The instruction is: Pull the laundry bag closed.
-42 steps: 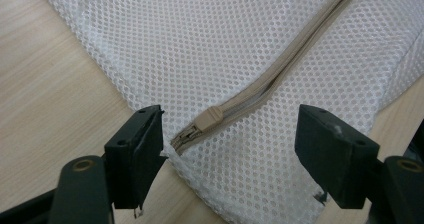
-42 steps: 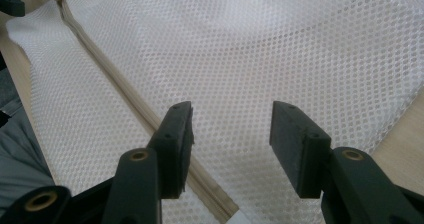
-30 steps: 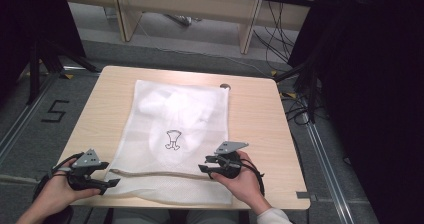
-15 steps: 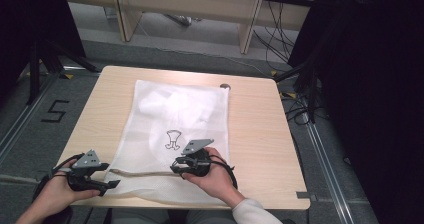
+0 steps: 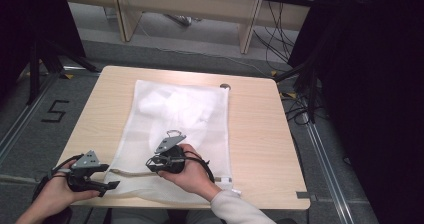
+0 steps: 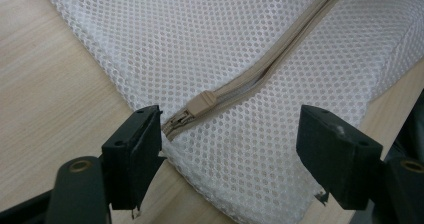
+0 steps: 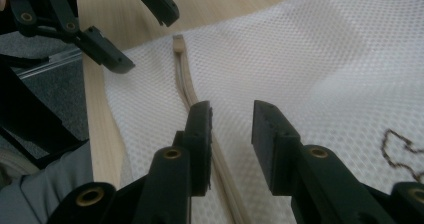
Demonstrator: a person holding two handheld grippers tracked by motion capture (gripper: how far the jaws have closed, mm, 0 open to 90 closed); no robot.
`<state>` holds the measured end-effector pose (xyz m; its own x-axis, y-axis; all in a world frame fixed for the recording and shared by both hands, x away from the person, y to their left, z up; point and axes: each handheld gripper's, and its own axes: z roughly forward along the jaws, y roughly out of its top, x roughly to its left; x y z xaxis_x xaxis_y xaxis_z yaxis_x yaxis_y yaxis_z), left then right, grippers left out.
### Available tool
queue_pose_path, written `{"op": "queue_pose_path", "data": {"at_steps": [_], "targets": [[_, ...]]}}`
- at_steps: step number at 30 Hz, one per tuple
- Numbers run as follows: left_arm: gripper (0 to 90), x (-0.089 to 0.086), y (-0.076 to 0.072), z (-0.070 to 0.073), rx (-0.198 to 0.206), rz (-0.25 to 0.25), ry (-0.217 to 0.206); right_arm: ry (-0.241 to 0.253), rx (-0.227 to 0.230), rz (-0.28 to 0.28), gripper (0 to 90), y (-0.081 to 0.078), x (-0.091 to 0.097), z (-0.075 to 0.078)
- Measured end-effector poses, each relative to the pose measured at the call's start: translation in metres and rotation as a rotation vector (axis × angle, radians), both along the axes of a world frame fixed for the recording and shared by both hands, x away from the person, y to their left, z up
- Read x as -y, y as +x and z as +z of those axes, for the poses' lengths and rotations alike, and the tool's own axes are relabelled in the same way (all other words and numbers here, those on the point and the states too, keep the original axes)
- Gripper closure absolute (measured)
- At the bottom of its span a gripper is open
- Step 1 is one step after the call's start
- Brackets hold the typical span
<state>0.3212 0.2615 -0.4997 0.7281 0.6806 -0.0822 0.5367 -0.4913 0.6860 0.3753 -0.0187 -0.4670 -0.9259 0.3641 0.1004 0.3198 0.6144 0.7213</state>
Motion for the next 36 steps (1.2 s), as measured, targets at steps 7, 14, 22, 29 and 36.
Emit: {"op": "queue_pose_path", "data": {"at_steps": [7,14,22,29,36], "targets": [[26.0,0.000,-0.001,-0.001,-0.008,0.000,0.000,-0.021,0.019,0.040,73.7,0.003,-0.026,-0.003],[26.0,-0.001,-0.003,-0.001,-0.010,0.004,-0.012,-0.035,0.000,0.061,78.2,0.005,-0.046,-0.008],[26.0,-0.003,-0.006,-0.001,-0.016,0.015,-0.014,-0.041,-0.024,0.085,78.7,0.007,-0.070,-0.018],[25.9,-0.005,-0.009,-0.001,-0.013,0.026,-0.013,-0.046,-0.055,0.082,77.8,0.006,-0.088,-0.025],[25.9,-0.006,-0.011,-0.002,-0.014,0.030,-0.019,-0.056,-0.070,0.090,76.8,0.008,-0.100,-0.031]]}}
